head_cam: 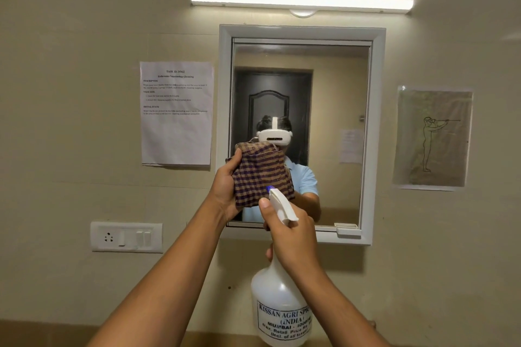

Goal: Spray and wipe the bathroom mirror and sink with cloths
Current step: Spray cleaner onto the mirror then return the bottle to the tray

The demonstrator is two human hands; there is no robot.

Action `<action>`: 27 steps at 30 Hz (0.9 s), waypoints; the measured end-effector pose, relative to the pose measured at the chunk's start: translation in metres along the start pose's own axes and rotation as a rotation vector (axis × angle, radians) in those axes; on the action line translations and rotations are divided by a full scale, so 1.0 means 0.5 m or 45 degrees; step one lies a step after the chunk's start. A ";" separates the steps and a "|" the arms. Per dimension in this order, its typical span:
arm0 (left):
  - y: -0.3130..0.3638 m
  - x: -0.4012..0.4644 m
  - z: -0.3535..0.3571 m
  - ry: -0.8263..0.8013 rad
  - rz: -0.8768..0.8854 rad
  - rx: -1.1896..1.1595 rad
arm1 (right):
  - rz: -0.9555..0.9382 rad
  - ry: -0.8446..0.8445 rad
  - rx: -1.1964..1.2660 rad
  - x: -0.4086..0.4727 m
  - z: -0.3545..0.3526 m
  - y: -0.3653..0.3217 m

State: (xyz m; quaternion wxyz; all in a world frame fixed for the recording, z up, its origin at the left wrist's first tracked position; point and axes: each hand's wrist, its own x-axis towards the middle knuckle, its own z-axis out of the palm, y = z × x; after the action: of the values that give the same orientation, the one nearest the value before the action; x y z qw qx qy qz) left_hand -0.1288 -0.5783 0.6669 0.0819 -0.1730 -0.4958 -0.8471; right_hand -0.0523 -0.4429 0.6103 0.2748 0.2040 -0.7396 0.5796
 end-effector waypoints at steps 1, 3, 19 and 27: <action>0.002 -0.004 -0.005 0.011 -0.002 -0.001 | 0.008 -0.008 0.014 -0.004 0.000 0.000; 0.005 -0.015 -0.014 0.032 -0.008 -0.012 | 0.035 -0.017 0.053 -0.007 0.000 -0.001; 0.010 -0.064 -0.125 0.000 -0.033 -0.327 | -0.046 0.285 -0.024 0.120 -0.089 -0.067; 0.028 -0.059 -0.084 -0.269 -0.059 -0.464 | -0.049 0.561 -0.110 0.292 -0.250 -0.183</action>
State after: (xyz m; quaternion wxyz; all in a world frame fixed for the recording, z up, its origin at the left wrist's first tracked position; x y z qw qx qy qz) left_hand -0.1062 -0.6228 0.6482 -0.0227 -0.2615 -0.3440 -0.9016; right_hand -0.0861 -0.3416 0.7944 0.4492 0.0748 -0.6817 0.5726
